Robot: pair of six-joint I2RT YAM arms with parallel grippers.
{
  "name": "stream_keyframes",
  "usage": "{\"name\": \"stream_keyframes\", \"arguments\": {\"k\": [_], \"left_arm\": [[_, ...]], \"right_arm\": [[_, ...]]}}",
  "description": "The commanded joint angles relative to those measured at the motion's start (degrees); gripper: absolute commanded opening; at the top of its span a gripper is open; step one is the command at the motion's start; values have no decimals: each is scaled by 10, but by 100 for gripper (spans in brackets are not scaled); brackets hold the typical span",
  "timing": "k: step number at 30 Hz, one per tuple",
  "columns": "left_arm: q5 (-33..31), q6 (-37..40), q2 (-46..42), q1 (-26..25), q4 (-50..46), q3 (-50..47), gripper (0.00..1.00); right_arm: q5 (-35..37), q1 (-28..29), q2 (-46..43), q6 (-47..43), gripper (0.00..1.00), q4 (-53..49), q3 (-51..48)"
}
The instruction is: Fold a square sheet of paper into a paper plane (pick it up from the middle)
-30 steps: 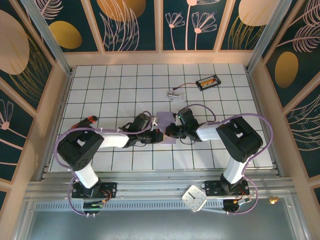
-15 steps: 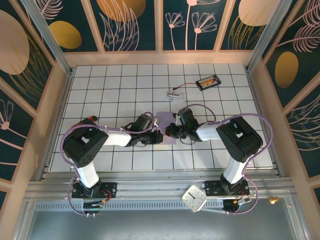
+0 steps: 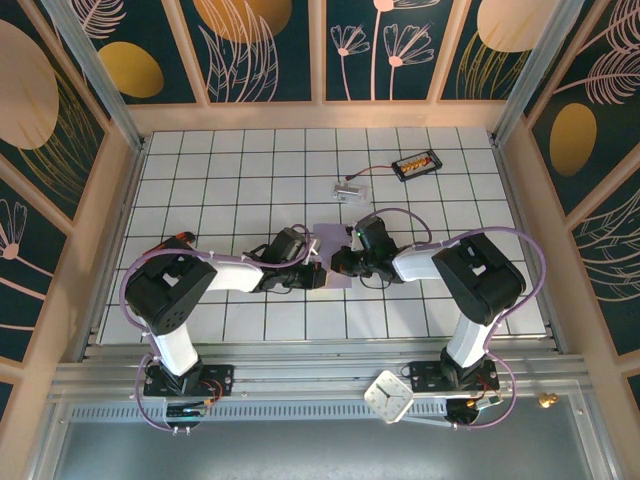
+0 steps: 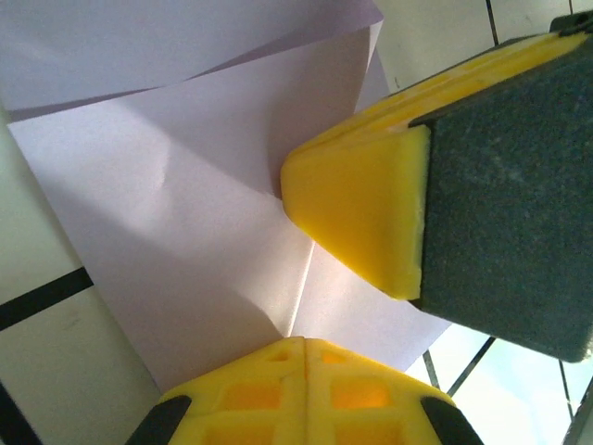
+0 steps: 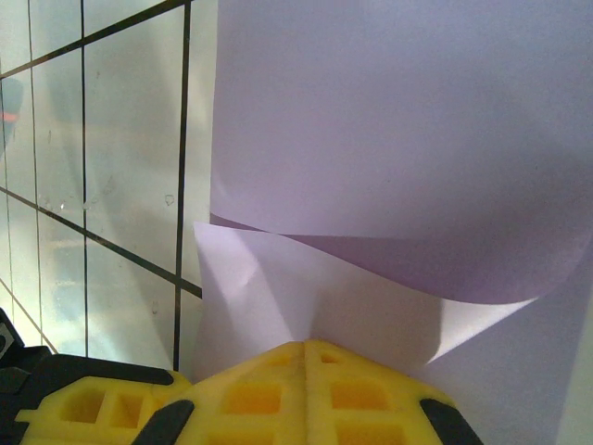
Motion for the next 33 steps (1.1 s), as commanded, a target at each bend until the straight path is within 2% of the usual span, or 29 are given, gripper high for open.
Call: {"name": "stream_keyframes", "arguments": {"k": [1, 15, 23, 28, 33], "left_arm": [[-1, 27, 3, -3, -109, -31, 0], [19, 16, -32, -4, -110, -90, 0], [21, 9, -93, -4, -125, -120, 0], [44, -29, -150, -4, -62, -107, 0], [48, -66, -141, -4, -2, -74, 0]], "right_arm": [[38, -11, 28, -14, 0, -71, -6], [42, -13, 34, -15, 0, -80, -1], [44, -13, 33, -15, 0, -81, -3], [43, -13, 32, -16, 0, -79, -2], [42, -13, 31, -17, 0, -79, -1]]}}
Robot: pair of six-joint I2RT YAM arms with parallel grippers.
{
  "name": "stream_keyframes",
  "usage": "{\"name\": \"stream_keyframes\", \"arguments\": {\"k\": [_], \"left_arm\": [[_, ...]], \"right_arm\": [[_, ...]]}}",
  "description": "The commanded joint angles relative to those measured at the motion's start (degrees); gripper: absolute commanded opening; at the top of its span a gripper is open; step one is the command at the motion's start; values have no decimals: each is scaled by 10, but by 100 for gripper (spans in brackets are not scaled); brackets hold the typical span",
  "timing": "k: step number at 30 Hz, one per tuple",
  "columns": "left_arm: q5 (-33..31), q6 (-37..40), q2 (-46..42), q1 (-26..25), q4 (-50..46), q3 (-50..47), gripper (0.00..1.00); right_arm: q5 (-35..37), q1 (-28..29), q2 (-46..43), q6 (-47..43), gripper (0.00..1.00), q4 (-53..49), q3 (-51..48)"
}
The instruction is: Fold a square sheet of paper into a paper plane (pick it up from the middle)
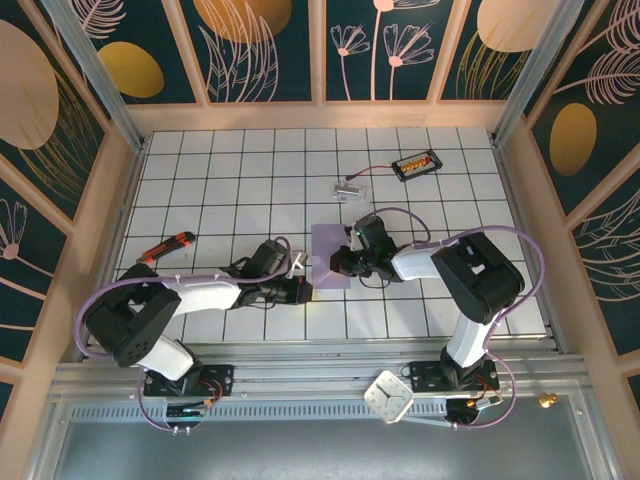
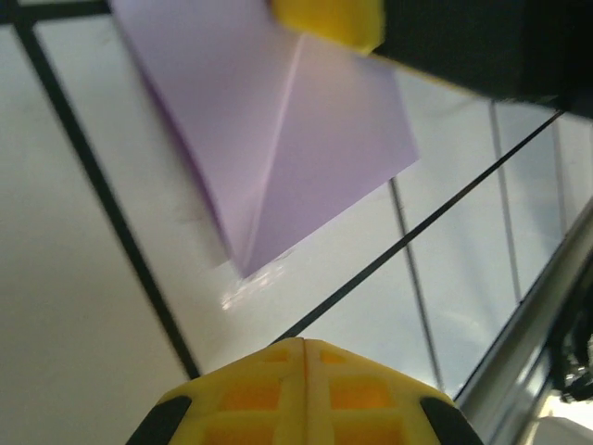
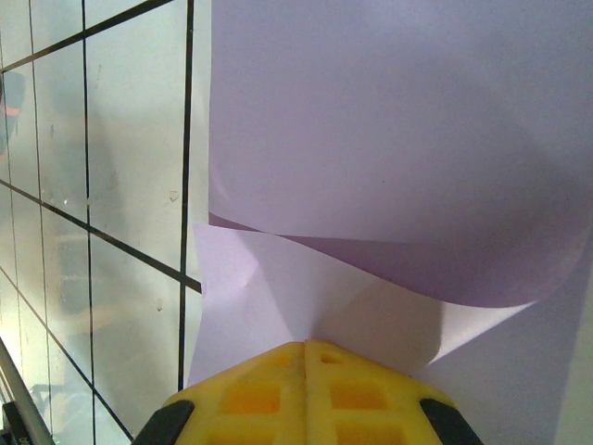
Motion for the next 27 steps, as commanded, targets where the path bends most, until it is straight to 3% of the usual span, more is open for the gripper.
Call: {"name": "stream_keyframes", "arguments": {"k": [1, 9, 21, 27], "left_arm": [[9, -29, 8, -1, 37, 34, 0], [-26, 5, 77, 8, -1, 79, 0], [-41, 25, 103, 12, -3, 68, 0], [-57, 47, 128, 11, -47, 72, 0]], "right_arm": [[52, -12, 25, -17, 0, -71, -9], [50, -12, 24, -21, 0, -74, -4], [49, -12, 17, -20, 0, -75, -1], [35, -12, 4, -25, 0, -72, 13]]}}
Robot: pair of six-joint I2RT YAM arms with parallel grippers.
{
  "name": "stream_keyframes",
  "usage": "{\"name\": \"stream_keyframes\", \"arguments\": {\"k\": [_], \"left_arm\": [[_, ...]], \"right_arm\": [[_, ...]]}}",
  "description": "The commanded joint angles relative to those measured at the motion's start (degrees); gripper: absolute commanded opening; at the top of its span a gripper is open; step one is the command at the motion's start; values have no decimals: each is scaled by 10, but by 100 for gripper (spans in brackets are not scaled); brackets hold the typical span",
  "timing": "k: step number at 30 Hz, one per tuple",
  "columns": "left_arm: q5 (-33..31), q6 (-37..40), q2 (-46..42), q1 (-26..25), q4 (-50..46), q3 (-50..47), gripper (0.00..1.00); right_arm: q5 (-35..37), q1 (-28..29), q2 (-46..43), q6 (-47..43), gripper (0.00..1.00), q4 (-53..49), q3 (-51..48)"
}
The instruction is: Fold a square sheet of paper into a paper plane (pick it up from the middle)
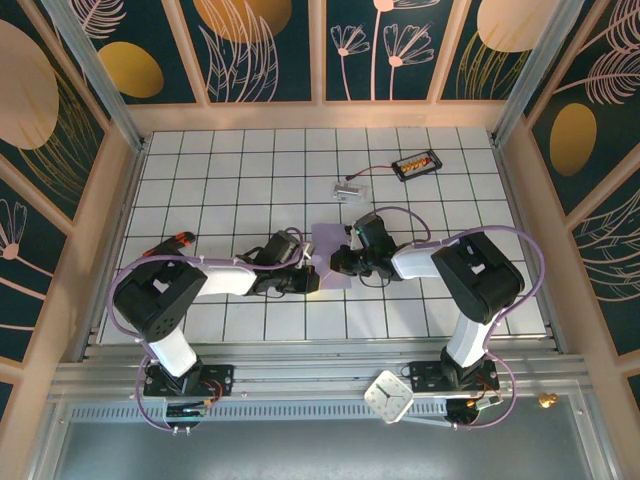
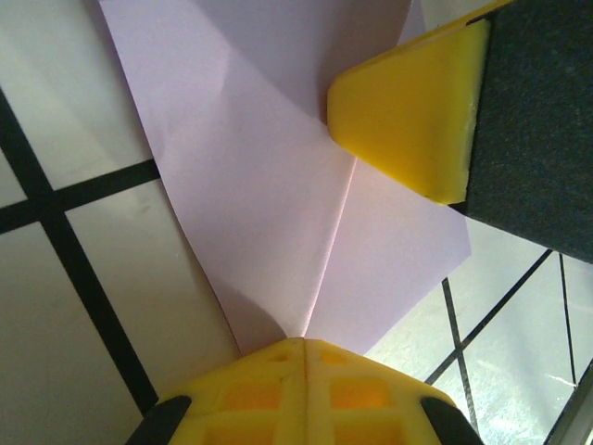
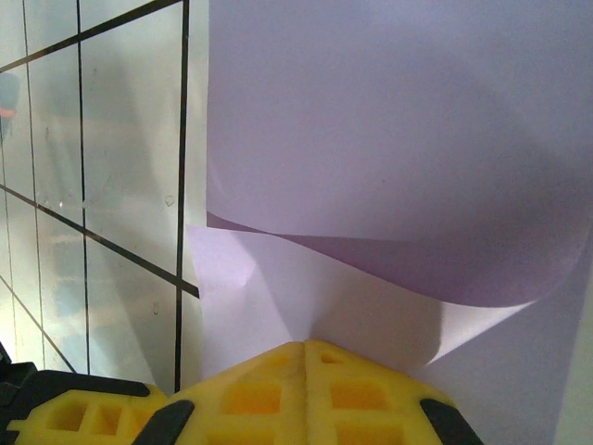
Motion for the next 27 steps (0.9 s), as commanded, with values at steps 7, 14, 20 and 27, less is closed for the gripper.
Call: {"name": "stream_keyframes", "arguments": {"k": [7, 14, 20, 27], "left_arm": [[-33, 42, 36, 3, -85, -5, 0], [-28, 56, 45, 3, -86, -9, 0], [-29, 60, 49, 3, -87, -7, 0], [-33, 62, 46, 3, -88, -9, 0]], "right_arm": [[-20, -9, -59, -5, 8, -30, 6], [-39, 18, -83, 29, 8, 19, -36], [-44, 42, -61, 65, 0, 69, -58], [-43, 56, -36, 79, 0, 88, -60]]}}
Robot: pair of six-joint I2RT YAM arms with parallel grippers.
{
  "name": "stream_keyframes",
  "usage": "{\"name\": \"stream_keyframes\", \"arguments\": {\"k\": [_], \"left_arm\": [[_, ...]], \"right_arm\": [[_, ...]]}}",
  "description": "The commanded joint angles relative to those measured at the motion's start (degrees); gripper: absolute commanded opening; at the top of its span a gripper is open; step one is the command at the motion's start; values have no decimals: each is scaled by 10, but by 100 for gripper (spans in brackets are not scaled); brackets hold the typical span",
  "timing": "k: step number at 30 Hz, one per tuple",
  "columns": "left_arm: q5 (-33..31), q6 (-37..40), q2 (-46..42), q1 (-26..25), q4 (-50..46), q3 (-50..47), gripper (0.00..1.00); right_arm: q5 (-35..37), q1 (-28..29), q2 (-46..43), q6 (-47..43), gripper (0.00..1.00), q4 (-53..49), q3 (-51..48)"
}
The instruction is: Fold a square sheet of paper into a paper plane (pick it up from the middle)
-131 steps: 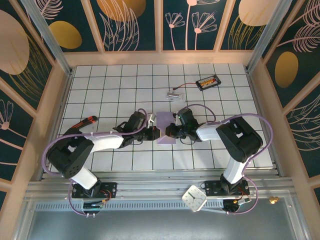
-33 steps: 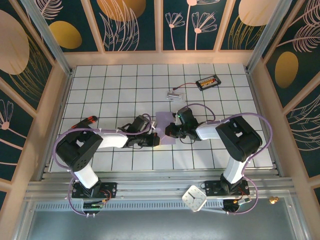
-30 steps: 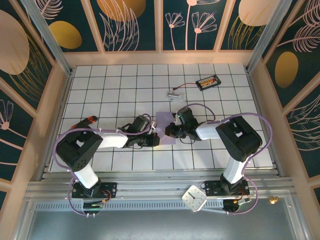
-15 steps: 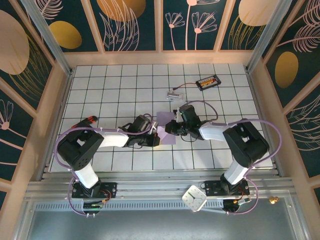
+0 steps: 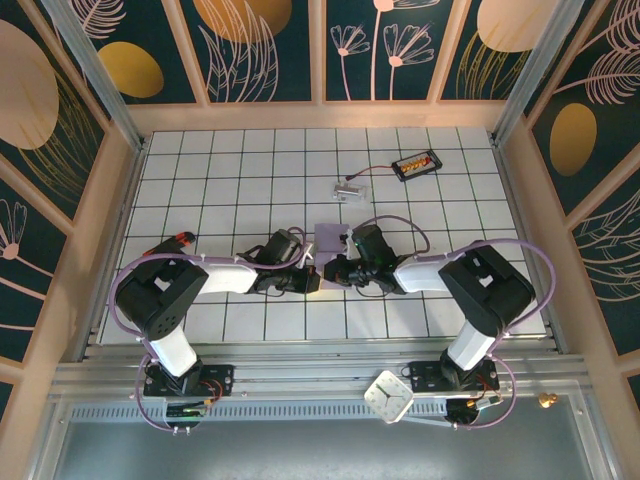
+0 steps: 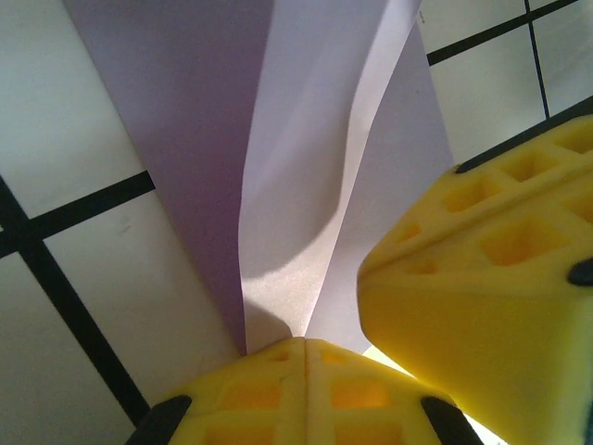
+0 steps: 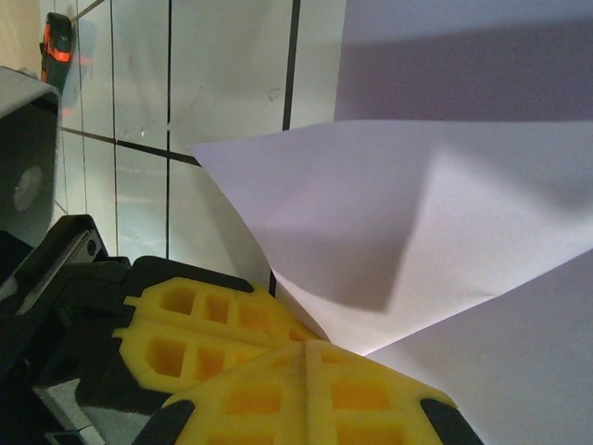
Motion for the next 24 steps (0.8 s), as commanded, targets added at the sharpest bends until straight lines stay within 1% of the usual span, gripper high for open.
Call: {"name": "stream_keyframes", "arguments": {"k": [1, 14, 24], "left_arm": [[-42, 14, 36, 0, -78, -18, 0], [-40, 9, 36, 1, -80, -16, 0], [-42, 17, 39, 0, -88, -18, 0]], "right_arm": [[-6, 9, 19, 14, 0, 26, -3], [5, -1, 54, 11, 0, 8, 23], [25, -24, 69, -2, 0, -49, 47]]}}
